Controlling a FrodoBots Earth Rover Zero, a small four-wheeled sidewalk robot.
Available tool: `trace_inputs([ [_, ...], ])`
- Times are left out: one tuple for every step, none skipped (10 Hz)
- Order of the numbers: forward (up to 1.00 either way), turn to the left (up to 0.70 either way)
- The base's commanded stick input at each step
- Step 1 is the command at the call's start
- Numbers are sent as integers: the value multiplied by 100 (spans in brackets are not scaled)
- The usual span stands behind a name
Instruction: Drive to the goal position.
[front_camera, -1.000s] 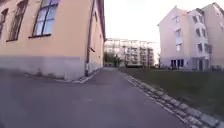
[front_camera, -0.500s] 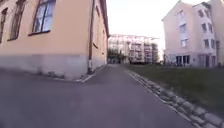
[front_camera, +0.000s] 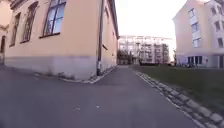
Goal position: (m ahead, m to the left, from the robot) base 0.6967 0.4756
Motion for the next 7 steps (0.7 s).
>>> trace_inputs([
  [0,45],
  [0,45],
  [0,45],
  [0,45],
  [0,45],
  [0,45],
  [0,45],
])
